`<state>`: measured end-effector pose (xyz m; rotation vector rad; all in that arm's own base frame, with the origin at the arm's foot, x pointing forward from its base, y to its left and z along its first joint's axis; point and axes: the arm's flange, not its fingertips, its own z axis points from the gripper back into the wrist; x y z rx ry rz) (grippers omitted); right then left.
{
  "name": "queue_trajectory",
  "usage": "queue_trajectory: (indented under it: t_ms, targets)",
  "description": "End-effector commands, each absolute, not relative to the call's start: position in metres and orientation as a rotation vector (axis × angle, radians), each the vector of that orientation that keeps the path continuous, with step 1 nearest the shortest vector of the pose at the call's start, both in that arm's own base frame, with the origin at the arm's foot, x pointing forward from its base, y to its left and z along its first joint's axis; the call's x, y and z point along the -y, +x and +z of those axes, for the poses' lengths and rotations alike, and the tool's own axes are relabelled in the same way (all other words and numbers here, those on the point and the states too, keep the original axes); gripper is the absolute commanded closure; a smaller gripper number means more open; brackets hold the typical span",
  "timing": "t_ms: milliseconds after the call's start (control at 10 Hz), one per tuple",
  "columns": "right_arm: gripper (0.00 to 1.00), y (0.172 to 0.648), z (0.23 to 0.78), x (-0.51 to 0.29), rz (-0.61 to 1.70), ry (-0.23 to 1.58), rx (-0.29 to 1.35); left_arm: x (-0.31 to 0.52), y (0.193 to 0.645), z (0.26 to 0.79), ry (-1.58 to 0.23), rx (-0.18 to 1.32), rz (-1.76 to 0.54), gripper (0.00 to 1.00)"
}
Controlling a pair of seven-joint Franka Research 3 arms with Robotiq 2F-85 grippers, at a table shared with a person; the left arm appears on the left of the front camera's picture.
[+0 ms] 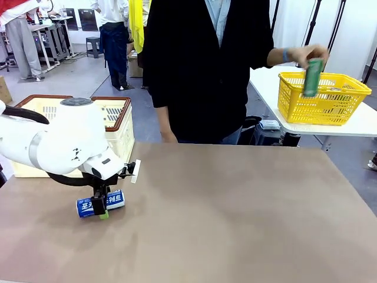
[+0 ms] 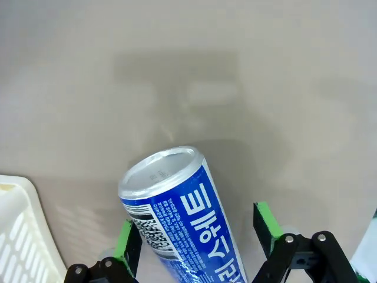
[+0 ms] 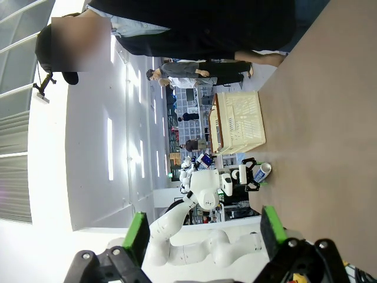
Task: Place the drinks into the Shopping basket.
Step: Pick up one drink and place it into the Shopping basket.
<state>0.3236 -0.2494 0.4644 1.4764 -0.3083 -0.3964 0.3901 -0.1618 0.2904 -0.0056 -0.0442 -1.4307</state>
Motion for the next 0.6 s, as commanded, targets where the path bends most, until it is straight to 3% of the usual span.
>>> queue_trajectory:
  t_ms: [0, 200, 300, 500]
  targets:
    - [0.0, 0.32, 0.4667, 0.2483, -0.383, 1.476, 0.307, 0.1417, 0.3553, 0.2811, -0.015, 0.036, -1.438, 0.0]
    - [0.0, 0.32, 0.4667, 0.2483, -0.383, 1.476, 0.307, 0.142, 0.3578, 0.2765, -0.007, 0.026, -1.419, 0.0]
    - [0.0, 0.32, 0.4667, 0.2483, -0.383, 1.476, 0.307, 0.1424, 0.3584, 0.2774, 0.003, 0.032, -1.409, 0.18]
    - [0.0, 0.32, 0.4667, 0.2483, -0.383, 1.476, 0.307, 0.1425, 0.3569, 0.2782, 0.008, 0.031, -1.417, 1.0]
